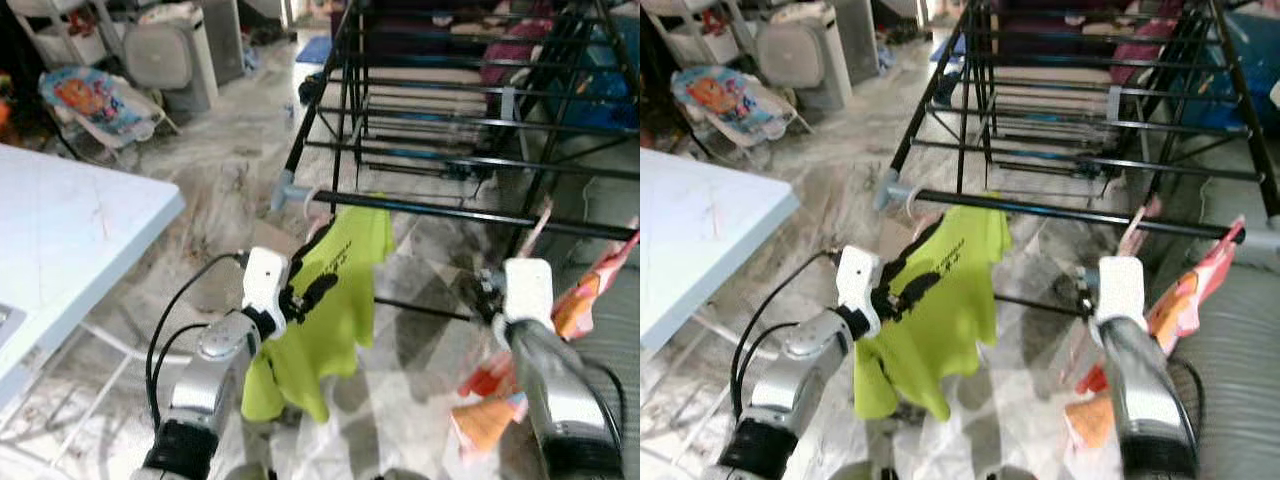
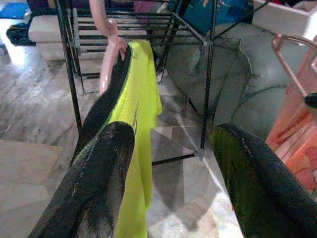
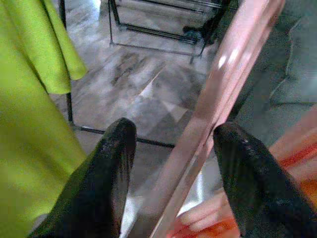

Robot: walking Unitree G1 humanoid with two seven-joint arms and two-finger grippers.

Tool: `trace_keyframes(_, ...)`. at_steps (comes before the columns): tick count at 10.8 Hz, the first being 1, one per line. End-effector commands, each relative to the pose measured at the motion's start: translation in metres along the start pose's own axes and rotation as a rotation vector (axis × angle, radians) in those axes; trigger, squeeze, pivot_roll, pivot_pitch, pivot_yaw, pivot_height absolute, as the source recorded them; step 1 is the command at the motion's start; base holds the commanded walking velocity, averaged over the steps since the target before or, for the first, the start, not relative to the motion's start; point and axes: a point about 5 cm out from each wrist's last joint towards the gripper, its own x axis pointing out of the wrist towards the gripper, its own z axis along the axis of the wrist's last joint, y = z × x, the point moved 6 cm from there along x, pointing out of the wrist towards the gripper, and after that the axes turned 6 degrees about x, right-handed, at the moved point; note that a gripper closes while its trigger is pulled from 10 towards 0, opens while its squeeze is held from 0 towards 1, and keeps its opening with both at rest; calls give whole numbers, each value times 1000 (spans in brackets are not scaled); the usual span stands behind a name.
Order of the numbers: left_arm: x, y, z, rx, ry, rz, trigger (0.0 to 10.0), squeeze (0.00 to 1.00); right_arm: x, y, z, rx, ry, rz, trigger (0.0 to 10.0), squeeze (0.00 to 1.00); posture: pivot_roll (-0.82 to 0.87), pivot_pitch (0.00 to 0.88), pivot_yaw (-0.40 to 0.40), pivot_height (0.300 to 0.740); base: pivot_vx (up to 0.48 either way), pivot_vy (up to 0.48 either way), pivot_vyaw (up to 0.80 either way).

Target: Hang hanger

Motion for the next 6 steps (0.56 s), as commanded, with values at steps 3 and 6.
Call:
trace_keyframes(3,0,1,-4,22,28,13,10000,0,-29,8,1,-10,-54,-36,10000,1000,-112,0,62,740,0,0,0)
trace_keyframes(6,0,0,-7,31,38,12,10000,0,-46,4,-17,-9,-4,-77,10000,1000,-123,0,65,740,0,0,0)
